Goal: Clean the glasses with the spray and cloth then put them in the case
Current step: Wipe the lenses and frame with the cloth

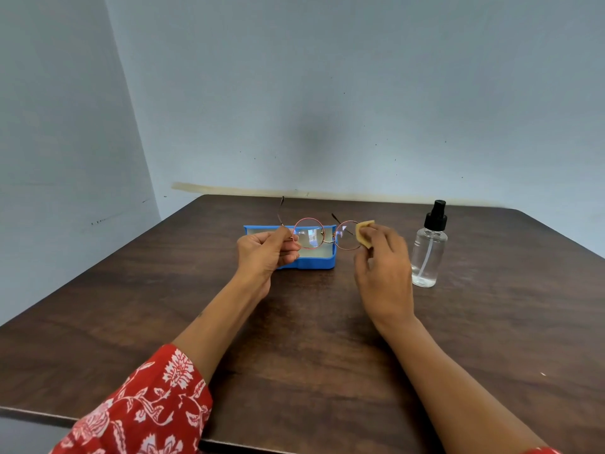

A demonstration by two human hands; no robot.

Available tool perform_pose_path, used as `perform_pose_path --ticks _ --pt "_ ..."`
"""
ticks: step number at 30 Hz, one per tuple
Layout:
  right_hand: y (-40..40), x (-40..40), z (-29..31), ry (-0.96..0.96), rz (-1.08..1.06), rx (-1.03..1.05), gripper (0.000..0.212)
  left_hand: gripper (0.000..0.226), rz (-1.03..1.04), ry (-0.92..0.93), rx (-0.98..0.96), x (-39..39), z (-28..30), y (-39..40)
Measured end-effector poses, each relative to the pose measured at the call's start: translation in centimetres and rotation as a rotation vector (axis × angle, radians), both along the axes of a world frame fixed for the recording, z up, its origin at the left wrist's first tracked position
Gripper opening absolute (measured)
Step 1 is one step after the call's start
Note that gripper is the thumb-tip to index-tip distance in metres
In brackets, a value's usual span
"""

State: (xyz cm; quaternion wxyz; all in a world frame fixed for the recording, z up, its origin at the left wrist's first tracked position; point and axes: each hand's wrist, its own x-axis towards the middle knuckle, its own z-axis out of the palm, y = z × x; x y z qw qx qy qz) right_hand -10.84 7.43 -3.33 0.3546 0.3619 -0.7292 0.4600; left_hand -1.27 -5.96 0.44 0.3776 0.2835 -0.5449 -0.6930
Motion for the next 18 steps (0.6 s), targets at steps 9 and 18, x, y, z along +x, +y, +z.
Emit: perform_pose_path --ticks 9,18 --pt "-0.7 1.0 0.0 0.177 0.069 0.144 0.033 0.011 0.018 0.028 -0.005 0.0 -0.1 -0.3" --pt "-1.2 1.7 -0.2 0.242 0.077 0.236 0.034 0.011 0.019 0.035 0.008 0.0 -0.1 -0.1"
